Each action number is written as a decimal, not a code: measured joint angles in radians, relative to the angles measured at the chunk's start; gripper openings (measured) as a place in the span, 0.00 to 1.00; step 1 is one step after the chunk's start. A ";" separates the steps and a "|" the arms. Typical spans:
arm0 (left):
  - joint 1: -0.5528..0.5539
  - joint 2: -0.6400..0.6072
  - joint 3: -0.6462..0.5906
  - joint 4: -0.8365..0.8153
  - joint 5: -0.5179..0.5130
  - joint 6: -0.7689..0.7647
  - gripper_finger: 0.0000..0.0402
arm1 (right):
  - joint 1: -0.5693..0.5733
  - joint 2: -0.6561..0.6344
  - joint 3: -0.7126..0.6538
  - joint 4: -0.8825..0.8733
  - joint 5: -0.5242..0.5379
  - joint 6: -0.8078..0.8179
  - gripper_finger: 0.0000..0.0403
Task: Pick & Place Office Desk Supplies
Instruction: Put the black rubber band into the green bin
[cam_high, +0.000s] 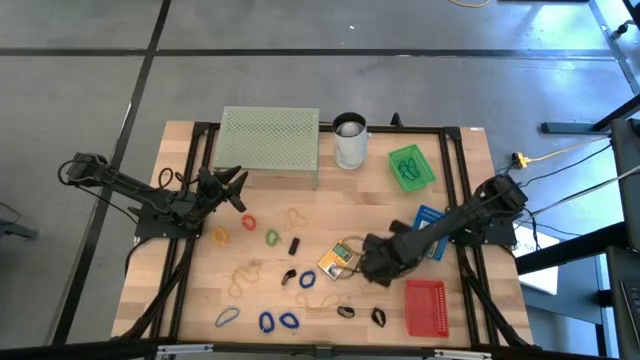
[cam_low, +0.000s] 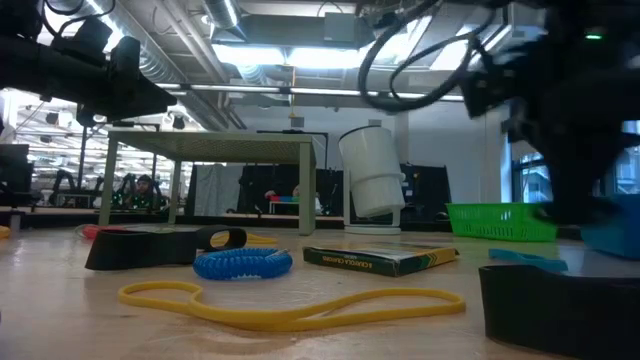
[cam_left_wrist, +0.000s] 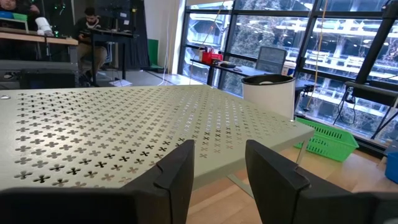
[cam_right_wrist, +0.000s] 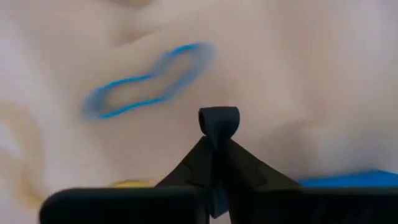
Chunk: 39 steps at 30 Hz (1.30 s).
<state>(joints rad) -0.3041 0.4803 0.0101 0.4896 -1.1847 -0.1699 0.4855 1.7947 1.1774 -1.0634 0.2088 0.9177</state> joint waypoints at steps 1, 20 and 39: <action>0.000 0.000 0.000 0.000 0.000 0.000 0.35 | -0.006 0.000 0.030 -0.054 0.041 0.007 0.07; 0.000 0.000 0.000 0.000 0.000 0.000 0.35 | -0.388 -0.002 0.236 -0.299 0.339 0.053 0.05; 0.000 0.000 0.000 0.000 0.000 0.000 0.35 | -0.845 -0.065 0.222 -0.307 0.295 -0.199 0.05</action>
<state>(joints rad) -0.3042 0.4804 0.0097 0.4896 -1.1847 -0.1699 -0.3594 1.7298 1.3990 -1.3703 0.5040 0.7192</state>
